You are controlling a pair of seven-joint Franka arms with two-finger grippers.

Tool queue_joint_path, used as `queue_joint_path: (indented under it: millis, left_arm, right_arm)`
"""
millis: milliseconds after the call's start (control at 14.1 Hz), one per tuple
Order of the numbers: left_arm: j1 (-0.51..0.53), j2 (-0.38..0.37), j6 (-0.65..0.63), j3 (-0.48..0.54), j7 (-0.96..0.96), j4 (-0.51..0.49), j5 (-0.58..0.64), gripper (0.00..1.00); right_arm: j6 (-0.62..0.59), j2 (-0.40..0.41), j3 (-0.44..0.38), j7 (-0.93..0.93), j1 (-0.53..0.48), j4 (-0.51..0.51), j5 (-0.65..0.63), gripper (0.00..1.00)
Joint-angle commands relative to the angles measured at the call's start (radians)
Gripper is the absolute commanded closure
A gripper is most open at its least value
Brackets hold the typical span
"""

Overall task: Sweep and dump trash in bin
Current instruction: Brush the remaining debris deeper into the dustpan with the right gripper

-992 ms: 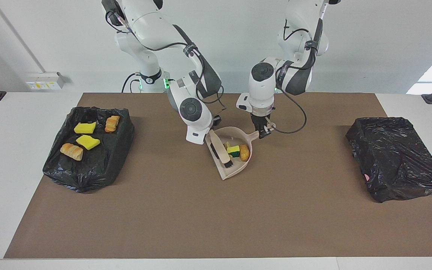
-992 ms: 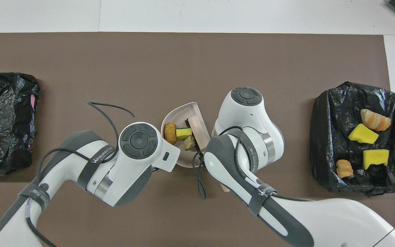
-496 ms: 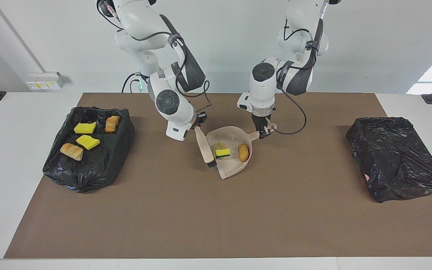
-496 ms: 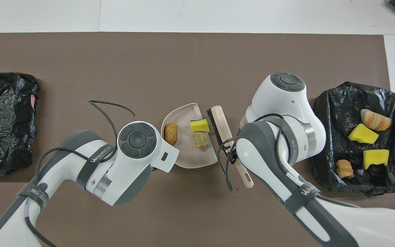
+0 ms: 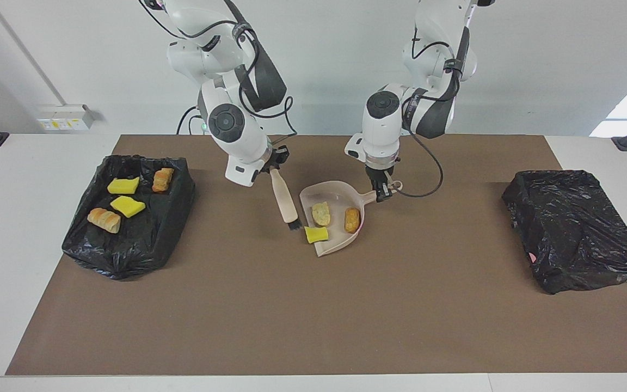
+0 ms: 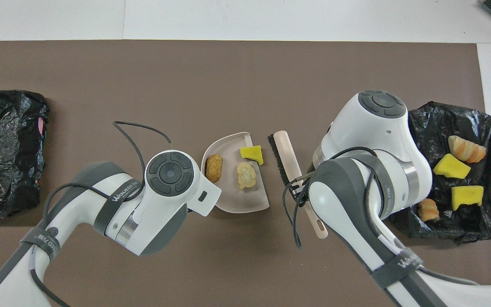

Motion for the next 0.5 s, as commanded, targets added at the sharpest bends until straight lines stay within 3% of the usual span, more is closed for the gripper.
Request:
queue_joint_path:
  millis: [0,425]
  left_arm:
    - [-0.001,-0.006,-0.007,0.003,0.030,-0.004,0.014,1.00]
    - [-0.001,0.000,-0.012,0.003,0.114,0.011,0.031,1.00]
  right_arm:
    - [0.158,0.011,0.006,0.004,0.004,-0.093,-0.078,1.00]
    - [0.186,0.035,0.006,0.069,0.039,-0.093,-0.082,1.00]
